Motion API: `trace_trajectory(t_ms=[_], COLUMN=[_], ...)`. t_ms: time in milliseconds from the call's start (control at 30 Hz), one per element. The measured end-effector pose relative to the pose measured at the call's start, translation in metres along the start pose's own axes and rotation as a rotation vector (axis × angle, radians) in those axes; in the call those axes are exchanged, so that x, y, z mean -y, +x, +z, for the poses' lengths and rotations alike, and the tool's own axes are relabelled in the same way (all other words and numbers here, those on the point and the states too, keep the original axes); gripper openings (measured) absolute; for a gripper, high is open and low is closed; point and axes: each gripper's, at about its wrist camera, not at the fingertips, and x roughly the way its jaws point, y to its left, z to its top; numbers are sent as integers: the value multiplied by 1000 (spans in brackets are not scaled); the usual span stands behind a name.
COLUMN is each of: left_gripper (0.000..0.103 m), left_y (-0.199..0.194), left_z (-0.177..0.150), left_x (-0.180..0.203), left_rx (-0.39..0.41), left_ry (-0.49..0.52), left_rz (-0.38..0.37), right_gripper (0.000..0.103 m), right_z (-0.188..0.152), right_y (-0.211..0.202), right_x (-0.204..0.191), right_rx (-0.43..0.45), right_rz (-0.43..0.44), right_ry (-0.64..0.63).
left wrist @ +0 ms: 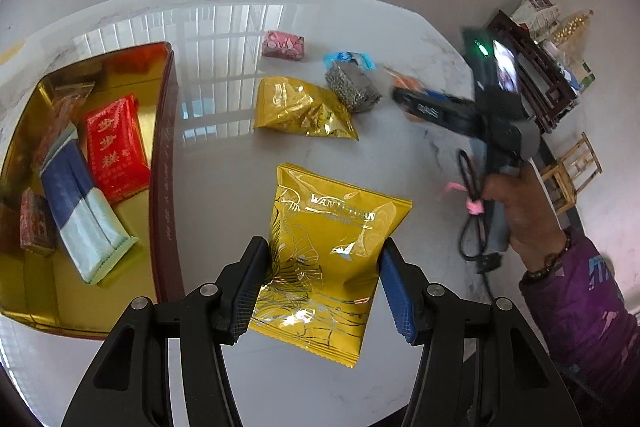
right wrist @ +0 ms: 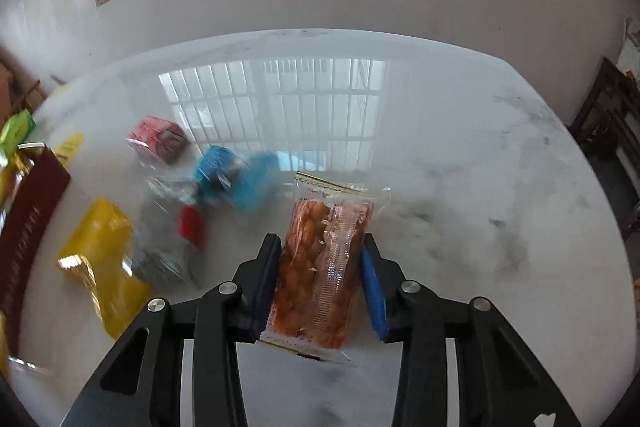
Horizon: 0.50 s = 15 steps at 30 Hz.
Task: Organize snacks
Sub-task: 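Carry the yellow foil bag over the tin and open the left gripper while the right holds the orange bag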
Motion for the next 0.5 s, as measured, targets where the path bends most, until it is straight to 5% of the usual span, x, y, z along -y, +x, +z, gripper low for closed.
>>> trace_trajectory(t_ms=[333, 500], left_gripper=[57, 57], left_y=[-32, -53], left_z=[5, 2], left_x=[-7, -25], left_rx=[122, 196], left_ry=[-45, -101], left_rz=[29, 70], right_gripper=[36, 36], right_z=[-56, -63], right_y=[-44, -48], right_x=[190, 202], right_rx=[49, 59], right_rz=[-190, -224], right_ry=[459, 516])
